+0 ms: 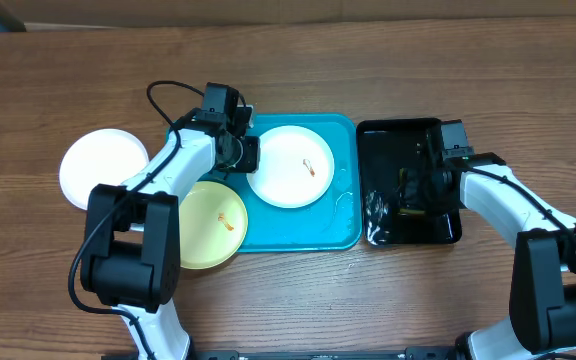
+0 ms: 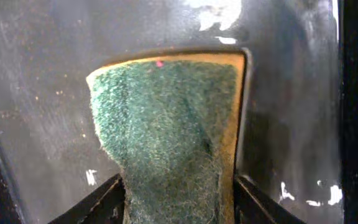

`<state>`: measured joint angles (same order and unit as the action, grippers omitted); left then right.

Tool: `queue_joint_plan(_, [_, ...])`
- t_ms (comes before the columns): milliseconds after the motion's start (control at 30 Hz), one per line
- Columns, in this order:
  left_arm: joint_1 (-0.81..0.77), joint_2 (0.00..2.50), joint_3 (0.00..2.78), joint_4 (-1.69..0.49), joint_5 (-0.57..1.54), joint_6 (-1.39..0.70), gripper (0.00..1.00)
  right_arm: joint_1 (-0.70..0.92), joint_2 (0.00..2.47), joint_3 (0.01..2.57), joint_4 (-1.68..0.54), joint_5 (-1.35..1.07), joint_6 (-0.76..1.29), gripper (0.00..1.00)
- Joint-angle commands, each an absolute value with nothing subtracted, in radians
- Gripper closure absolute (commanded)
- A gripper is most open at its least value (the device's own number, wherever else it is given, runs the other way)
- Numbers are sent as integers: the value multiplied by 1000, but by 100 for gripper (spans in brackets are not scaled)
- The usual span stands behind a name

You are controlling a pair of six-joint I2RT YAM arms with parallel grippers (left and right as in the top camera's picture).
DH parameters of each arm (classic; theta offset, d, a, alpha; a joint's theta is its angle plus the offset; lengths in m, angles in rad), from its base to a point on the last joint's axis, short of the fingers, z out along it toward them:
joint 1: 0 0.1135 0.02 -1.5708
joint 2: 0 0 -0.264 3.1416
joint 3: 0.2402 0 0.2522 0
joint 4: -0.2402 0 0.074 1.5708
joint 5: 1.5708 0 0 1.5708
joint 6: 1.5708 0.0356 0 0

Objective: Clean dirty plates on tray and stack at the side
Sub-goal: 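Grasp the sponge in the black tray with the right gripper, then scrub the second white plate with the sponge in the right gripper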

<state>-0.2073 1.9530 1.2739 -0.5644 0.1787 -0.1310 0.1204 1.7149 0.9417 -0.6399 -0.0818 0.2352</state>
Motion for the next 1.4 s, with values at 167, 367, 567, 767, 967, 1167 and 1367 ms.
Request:
queue_joint_plan(167, [-262,1974,1263,-549,145,-127,66,125,1712,937,-629,-133,236,96])
queue_joint_plan(367, [-269,1975,1262,-549,112,-127,79,125,1696,1005,-684,-116,235,96])
queue_joint_plan(567, [-269,1975,1262,-549,112,-126,96,126,1638,1136,-827,-31,236,96])
queue_joint_plan(767, [-269,1975,1261,-557,112,-125,96,170,1625,1158,-871,120,237,96])
queue_joint_plan(967, [-269,1975,1261,-586,112,-101,76,319,1625,1158,-862,412,260,96])
queue_joint_plan(1167, [-269,1975,1261,-596,116,-105,86,394,1625,1158,-822,443,212,96])
queue_joint_plan(1367, [-269,1975,1261,-626,117,-104,96,382,1625,1196,-880,313,159,96])
